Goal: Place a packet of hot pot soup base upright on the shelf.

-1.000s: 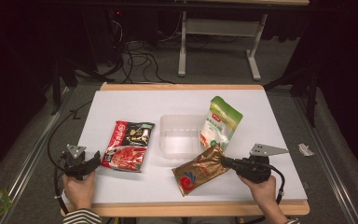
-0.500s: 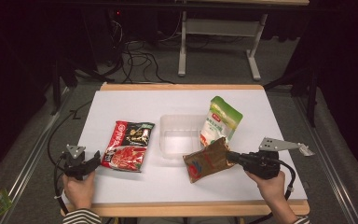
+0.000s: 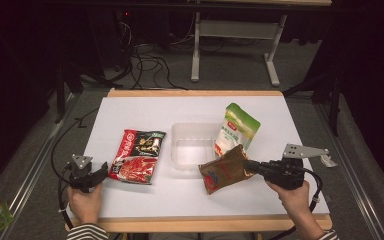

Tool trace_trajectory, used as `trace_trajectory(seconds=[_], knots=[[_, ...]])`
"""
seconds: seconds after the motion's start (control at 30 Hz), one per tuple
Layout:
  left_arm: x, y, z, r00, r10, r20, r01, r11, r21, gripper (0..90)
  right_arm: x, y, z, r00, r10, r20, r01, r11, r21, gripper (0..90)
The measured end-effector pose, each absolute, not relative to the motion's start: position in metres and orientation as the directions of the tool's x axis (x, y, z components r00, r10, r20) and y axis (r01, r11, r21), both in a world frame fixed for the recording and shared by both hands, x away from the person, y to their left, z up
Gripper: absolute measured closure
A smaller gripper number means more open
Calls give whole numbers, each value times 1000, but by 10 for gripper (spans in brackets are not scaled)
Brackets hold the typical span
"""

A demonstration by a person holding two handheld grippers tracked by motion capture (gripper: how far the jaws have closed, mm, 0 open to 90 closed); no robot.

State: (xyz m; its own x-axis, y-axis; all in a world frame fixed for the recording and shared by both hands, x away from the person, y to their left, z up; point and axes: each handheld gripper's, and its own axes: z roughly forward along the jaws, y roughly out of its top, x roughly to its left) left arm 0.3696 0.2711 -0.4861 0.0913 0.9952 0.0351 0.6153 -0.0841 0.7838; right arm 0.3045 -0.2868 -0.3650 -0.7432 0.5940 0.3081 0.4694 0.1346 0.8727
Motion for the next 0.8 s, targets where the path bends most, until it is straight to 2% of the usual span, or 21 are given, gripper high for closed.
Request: trace_trajectory(seconds=[0.4, 0.8], knots=[[371, 271, -486, 96, 995, 37, 621, -88, 779, 381, 304, -285, -341, -765, 592, 254, 416, 153, 897, 900], [370, 271, -486, 97, 995, 38, 618, -90, 781, 379, 310, -286, -327, -764, 584, 276, 413, 113, 904, 900]])
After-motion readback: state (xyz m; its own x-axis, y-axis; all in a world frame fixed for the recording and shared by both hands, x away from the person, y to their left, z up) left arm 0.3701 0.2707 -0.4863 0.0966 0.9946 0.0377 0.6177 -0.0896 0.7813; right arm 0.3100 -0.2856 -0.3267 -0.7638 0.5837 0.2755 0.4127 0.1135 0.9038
